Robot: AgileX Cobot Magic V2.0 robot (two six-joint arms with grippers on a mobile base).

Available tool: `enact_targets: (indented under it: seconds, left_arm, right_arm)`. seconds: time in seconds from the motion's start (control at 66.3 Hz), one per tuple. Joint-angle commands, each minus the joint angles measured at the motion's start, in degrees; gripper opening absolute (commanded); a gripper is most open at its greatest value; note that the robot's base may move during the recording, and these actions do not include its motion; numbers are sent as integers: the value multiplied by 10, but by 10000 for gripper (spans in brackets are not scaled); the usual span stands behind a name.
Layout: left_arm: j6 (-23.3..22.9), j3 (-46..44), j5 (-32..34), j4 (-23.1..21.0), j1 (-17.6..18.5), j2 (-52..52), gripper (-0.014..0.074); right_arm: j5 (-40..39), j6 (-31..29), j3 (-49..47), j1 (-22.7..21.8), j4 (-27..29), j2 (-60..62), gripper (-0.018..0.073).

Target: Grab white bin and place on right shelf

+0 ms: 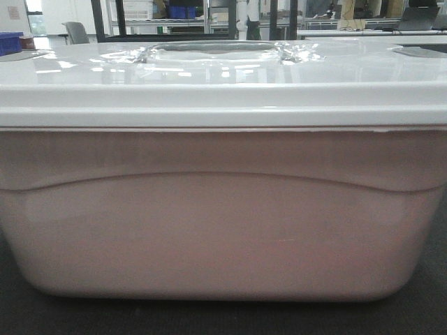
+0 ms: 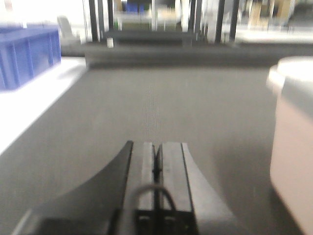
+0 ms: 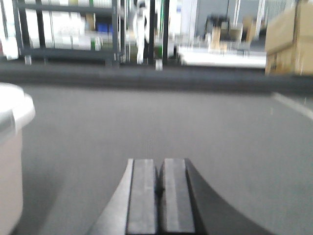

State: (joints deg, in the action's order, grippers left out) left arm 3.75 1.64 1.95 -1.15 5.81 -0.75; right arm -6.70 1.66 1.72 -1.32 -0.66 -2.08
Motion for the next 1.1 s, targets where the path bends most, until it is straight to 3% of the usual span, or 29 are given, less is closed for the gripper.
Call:
enact_targets:
  seconds: [0.0, 0.136, 0.362, 0.468, 0.588, 0.739, 0.95, 1.086]
  left_arm:
    - [-3, -14, 101, -4, 0, -5, -126]
    - [-3, -60, 105, -4, -2, -4, -126]
    - [-3, -162, 90, 17, -2, -2, -126]
    - [-3, -223, -3, 58, -2, 1, -126]
    - [-3, -299, -109, 61, -2, 30, -126]
    - [-3, -386, -190, 60, -2, 102, -126]
    - [-3, -515, -316, 16, -2, 251, -126]
    - [-3, -599, -450, -23, -2, 346, -126]
  right_arm:
    - [-105, -1, -9, -3, -7, -6, 32]
    - [-85, -1, -61, -3, -7, -6, 32]
    - [18, -1, -206, -3, -7, -13, 32]
    - [90, -1, -271, -3, -7, -33, 32]
    - [176, -1, -345, -3, -7, -77, 32]
    - [247, -1, -428, -3, 7, -146, 32]
    - [413, -1, -551, -3, 76, -261, 32]
    - [546, -1, -607, -3, 102, -340, 32]
